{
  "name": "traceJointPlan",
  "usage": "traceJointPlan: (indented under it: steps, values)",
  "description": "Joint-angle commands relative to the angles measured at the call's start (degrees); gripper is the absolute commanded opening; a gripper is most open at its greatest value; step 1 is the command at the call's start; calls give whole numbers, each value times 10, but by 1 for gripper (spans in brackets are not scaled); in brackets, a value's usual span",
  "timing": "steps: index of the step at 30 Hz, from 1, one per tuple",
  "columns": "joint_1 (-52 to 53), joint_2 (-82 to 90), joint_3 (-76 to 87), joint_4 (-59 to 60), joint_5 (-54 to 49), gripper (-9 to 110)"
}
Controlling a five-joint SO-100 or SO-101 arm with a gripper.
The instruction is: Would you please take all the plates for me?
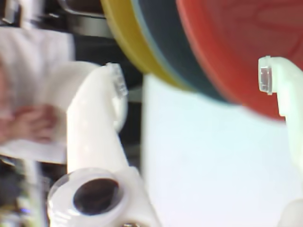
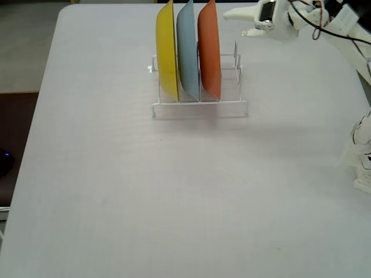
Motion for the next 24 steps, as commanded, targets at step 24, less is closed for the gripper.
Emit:
traceJointPlan:
  steps: [24]
  values:
    - [19,-217,-289,-43,-25,0]
